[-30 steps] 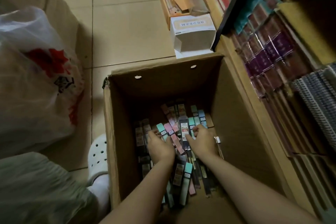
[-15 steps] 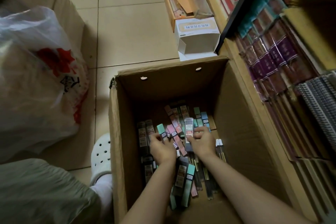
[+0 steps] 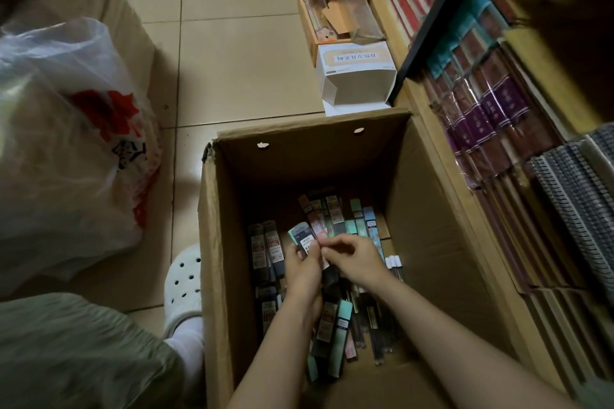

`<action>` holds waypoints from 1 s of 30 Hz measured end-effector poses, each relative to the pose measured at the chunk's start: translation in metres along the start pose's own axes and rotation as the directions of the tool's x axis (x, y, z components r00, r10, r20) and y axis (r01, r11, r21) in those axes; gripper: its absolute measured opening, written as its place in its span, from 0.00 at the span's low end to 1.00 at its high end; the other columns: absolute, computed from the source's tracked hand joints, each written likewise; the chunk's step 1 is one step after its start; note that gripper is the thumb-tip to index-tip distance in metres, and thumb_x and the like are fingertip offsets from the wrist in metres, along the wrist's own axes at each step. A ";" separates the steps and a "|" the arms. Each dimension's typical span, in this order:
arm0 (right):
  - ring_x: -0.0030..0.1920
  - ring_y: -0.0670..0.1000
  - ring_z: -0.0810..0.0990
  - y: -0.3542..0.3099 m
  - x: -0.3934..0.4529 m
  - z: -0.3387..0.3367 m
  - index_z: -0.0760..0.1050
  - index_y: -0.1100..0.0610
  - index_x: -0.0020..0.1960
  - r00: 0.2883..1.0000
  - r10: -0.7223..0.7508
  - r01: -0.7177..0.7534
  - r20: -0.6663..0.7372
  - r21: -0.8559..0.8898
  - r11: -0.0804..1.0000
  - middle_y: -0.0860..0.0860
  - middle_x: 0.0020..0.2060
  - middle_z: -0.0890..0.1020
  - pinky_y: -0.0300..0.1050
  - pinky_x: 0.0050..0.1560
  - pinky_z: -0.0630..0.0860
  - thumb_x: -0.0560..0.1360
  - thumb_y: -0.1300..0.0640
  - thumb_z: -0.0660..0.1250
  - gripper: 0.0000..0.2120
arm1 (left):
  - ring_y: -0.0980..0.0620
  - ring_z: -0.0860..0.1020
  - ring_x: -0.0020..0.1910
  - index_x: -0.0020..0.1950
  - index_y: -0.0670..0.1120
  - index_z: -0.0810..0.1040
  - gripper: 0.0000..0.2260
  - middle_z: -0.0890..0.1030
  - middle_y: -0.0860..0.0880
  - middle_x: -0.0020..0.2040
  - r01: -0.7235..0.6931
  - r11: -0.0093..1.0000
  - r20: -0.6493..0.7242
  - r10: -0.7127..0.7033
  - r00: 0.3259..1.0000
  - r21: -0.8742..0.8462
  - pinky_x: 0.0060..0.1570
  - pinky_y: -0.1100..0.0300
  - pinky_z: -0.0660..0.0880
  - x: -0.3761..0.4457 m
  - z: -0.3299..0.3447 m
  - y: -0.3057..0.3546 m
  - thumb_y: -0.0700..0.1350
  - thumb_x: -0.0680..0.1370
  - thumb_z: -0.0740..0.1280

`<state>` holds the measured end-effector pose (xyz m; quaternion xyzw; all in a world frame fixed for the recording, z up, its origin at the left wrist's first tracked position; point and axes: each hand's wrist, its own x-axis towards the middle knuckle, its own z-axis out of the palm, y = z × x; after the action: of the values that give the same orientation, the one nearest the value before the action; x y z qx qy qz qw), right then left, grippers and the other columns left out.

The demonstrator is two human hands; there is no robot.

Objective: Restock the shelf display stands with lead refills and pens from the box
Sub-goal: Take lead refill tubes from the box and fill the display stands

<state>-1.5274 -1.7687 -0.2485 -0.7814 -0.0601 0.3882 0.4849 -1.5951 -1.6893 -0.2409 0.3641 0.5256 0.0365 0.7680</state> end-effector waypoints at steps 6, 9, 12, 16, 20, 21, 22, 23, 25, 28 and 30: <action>0.55 0.54 0.79 -0.011 0.054 -0.017 0.75 0.59 0.62 0.953 -0.050 -0.099 -0.300 -0.462 0.881 0.56 0.56 0.80 0.47 0.56 0.77 0.77 0.57 0.69 0.16 | 0.49 0.83 0.39 0.60 0.45 0.74 0.09 0.84 0.46 0.46 0.067 0.996 -0.081 -0.072 0.994 -0.066 0.43 0.49 0.81 0.021 -0.002 0.004 0.41 0.80 0.65; 0.61 0.60 0.75 -0.009 0.069 -0.006 0.69 0.62 0.65 0.947 -0.044 -0.162 -0.317 -0.593 0.789 0.59 0.59 0.77 0.54 0.58 0.76 0.77 0.53 0.69 0.22 | 0.46 0.83 0.46 0.59 0.45 0.75 0.09 0.83 0.44 0.50 0.056 0.997 -0.131 -0.063 0.989 -0.053 0.46 0.48 0.81 0.030 -0.003 0.005 0.41 0.79 0.66; 0.61 0.58 0.75 -0.001 0.074 0.004 0.67 0.60 0.66 0.933 -0.072 -0.179 -0.353 -0.629 0.756 0.58 0.59 0.76 0.55 0.58 0.76 0.75 0.54 0.70 0.23 | 0.52 0.82 0.41 0.57 0.46 0.75 0.07 0.83 0.45 0.48 0.044 0.997 -0.155 -0.053 0.986 -0.060 0.34 0.58 0.78 0.038 -0.003 0.004 0.40 0.79 0.67; 0.55 0.57 0.77 0.005 0.067 -0.002 0.73 0.59 0.61 0.923 -0.090 -0.155 -0.374 -0.576 0.802 0.56 0.56 0.77 0.53 0.52 0.77 0.76 0.55 0.70 0.16 | 0.50 0.82 0.41 0.56 0.45 0.75 0.07 0.83 0.45 0.49 0.081 0.996 -0.150 -0.085 0.985 -0.032 0.35 0.57 0.79 0.035 -0.002 0.000 0.41 0.79 0.67; 0.43 0.50 0.80 0.013 0.046 -0.015 0.78 0.57 0.59 0.932 -0.048 -0.116 -0.359 -0.422 0.899 0.50 0.45 0.81 0.42 0.40 0.76 0.76 0.55 0.71 0.14 | 0.46 0.82 0.40 0.59 0.43 0.74 0.09 0.83 0.42 0.48 0.145 0.988 -0.080 -0.149 0.986 -0.048 0.43 0.48 0.81 0.027 -0.001 -0.001 0.37 0.79 0.65; 0.40 0.49 0.80 0.015 0.038 -0.017 0.77 0.58 0.60 0.939 0.010 -0.123 -0.343 -0.310 0.943 0.50 0.43 0.81 0.39 0.38 0.76 0.76 0.57 0.71 0.14 | 0.46 0.82 0.40 0.60 0.42 0.74 0.10 0.82 0.41 0.49 0.144 0.989 -0.073 -0.146 0.987 -0.031 0.44 0.48 0.81 0.026 -0.001 -0.001 0.36 0.80 0.64; 0.40 0.50 0.81 0.017 0.030 -0.017 0.76 0.59 0.61 0.949 0.072 -0.130 -0.307 -0.173 0.976 0.51 0.42 0.82 0.40 0.38 0.77 0.75 0.59 0.72 0.15 | 0.45 0.82 0.41 0.61 0.41 0.74 0.11 0.82 0.40 0.51 0.137 0.990 -0.071 -0.138 0.988 -0.009 0.44 0.48 0.81 0.023 0.000 -0.002 0.35 0.80 0.63; 0.40 0.52 0.82 0.018 0.022 -0.018 0.74 0.59 0.62 0.959 0.124 -0.139 -0.256 -0.040 0.989 0.54 0.42 0.82 0.42 0.40 0.79 0.75 0.61 0.72 0.17 | 0.43 0.83 0.44 0.63 0.41 0.73 0.11 0.82 0.39 0.54 0.128 0.992 -0.072 -0.127 0.989 0.014 0.45 0.47 0.81 0.021 0.001 -0.002 0.35 0.80 0.63; 0.38 0.52 0.83 0.020 0.004 -0.018 0.72 0.58 0.63 0.974 0.167 -0.148 -0.156 0.127 0.981 0.56 0.42 0.83 0.42 0.39 0.80 0.75 0.62 0.72 0.18 | 0.40 0.82 0.50 0.65 0.40 0.72 0.14 0.81 0.38 0.58 0.107 0.993 -0.072 -0.104 0.992 0.043 0.49 0.44 0.80 0.015 0.001 -0.003 0.35 0.80 0.63; 0.36 0.47 0.84 0.018 -0.015 -0.015 0.73 0.56 0.59 0.985 0.156 -0.135 -0.073 0.238 0.962 0.52 0.40 0.85 0.37 0.35 0.78 0.75 0.63 0.71 0.15 | 0.41 0.83 0.49 0.62 0.41 0.74 0.10 0.83 0.39 0.54 0.070 0.997 -0.058 -0.067 0.996 0.045 0.45 0.47 0.81 0.006 0.001 -0.001 0.38 0.81 0.63; 0.34 0.44 0.84 0.014 -0.020 -0.011 0.74 0.55 0.56 0.988 0.147 -0.132 -0.035 0.275 0.952 0.52 0.39 0.85 0.34 0.33 0.77 0.75 0.64 0.71 0.12 | 0.41 0.83 0.48 0.61 0.41 0.75 0.10 0.83 0.39 0.51 0.071 0.997 -0.029 -0.070 0.997 0.017 0.42 0.49 0.81 0.000 0.002 0.000 0.41 0.81 0.62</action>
<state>-1.5384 -1.7934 -0.2462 -0.7199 0.0626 0.4046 0.5604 -1.5933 -1.6901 -0.2407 0.3516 0.5491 0.0098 0.7581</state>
